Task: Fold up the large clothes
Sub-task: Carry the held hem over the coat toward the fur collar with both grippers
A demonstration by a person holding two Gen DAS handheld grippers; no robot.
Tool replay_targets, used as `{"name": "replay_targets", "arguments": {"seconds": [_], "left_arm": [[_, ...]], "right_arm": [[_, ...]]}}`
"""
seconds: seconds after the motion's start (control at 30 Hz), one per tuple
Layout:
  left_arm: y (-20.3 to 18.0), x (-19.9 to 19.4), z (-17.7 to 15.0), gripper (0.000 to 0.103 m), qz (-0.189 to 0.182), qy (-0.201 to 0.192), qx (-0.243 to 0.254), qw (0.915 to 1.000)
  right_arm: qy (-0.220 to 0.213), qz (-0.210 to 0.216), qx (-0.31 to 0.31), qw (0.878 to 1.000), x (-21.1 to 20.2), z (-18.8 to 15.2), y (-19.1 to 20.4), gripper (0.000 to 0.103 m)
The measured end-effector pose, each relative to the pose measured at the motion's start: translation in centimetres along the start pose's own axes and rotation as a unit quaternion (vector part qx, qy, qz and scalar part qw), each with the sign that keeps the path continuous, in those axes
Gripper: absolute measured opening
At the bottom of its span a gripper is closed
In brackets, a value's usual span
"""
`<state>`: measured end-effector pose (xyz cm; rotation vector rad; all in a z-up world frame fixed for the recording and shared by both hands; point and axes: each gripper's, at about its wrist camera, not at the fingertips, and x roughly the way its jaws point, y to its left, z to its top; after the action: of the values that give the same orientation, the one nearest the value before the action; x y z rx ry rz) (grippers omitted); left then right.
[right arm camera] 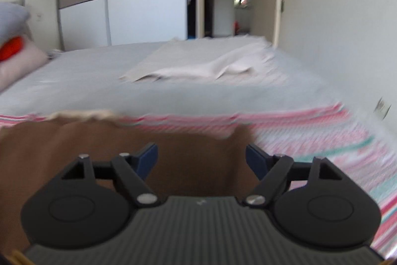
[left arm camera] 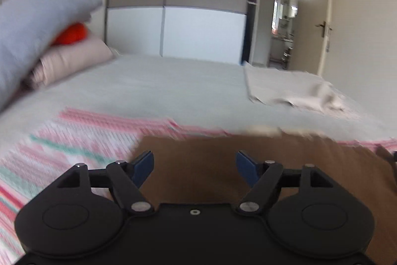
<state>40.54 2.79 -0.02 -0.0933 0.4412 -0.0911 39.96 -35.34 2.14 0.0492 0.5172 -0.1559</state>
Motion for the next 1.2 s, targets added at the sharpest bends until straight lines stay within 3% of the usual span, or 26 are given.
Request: {"name": "replay_targets", "arguments": {"seconds": [0.1, 0.17, 0.23, 0.33, 0.37, 0.43, 0.5, 0.6, 0.73, 0.87, 0.97, 1.0, 1.07, 1.13, 1.2], "left_arm": [[0.4, 0.5, -3.9, 0.073, 0.014, 0.045, -0.004, 0.9989], [2.0, 0.1, -6.2, 0.075, 0.022, 0.048, 0.002, 0.9986], [3.5, -1.0, -6.6, 0.075, 0.022, 0.051, -0.006, 0.9984], [4.6, -2.4, -6.2, 0.075, 0.06, 0.07, 0.005, 0.9957], [4.9, -3.0, -6.0, 0.074, 0.076, 0.077, 0.004, 0.9941], [5.5, -4.8, -5.7, 0.073, 0.091, 0.091, -0.015, 0.9915], [6.2, -7.2, -5.3, 0.073, 0.064, 0.084, -0.058, 0.9927], [5.4, -10.9, -4.9, 0.073, 0.024, 0.055, -0.087, 0.9944], [4.1, -12.8, -5.1, 0.073, -0.02, 0.054, -0.126, 0.9904], [3.7, -12.4, -6.8, 0.073, -0.019, 0.076, -0.142, 0.9868], [4.4, -11.7, -8.2, 0.073, -0.013, 0.081, -0.136, 0.9873], [4.4, -11.5, -8.3, 0.073, -0.013, 0.082, -0.125, 0.9887], [4.1, -11.5, -8.1, 0.073, 0.029, 0.083, -0.095, 0.9916], [4.5, -11.8, -7.4, 0.073, 0.069, 0.082, -0.099, 0.9892], [6.1, -12.0, -6.7, 0.073, 0.062, 0.093, -0.148, 0.9826]], "right_arm": [[0.03, 0.0, 0.006, 1.0, -0.5, -3.4, 0.6, 0.077], [0.047, -0.015, 0.019, 0.999, -0.7, -5.5, -1.2, 0.077], [0.028, -0.001, 0.04, 0.999, -2.1, -7.1, -4.2, 0.077], [0.044, -0.049, 0.057, 0.996, -4.0, -8.6, -7.5, 0.08], [0.054, -0.061, 0.076, 0.994, -4.7, -9.0, -8.5, 0.08], [0.056, -0.046, 0.143, 0.987, -6.7, -9.5, -10.6, 0.08], [0.04, -0.037, 0.171, 0.984, -9.0, -9.4, -11.3, 0.08], [0.012, -0.009, 0.164, 0.986, -11.9, -8.8, -9.8, 0.08], [-0.002, 0.032, 0.138, 0.99, -13.9, -8.1, -6.5, 0.071], [0.01, 0.049, 0.132, 0.99, -13.2, -9.6, -4.7, 0.064], [0.041, 0.025, 0.143, 0.989, -11.3, -11.0, -5.0, 0.046], [0.044, 0.015, 0.142, 0.989, -11.0, -11.2, -5.2, 0.033], [0.049, 0.0, 0.159, 0.986, -11.0, -11.3, -5.9, 0.021], [0.056, 0.0, 0.204, 0.977, -11.2, -10.9, -7.0, 0.019], [0.049, 0.004, 0.231, 0.972, -11.8, -10.3, -7.5, 0.027]]}}
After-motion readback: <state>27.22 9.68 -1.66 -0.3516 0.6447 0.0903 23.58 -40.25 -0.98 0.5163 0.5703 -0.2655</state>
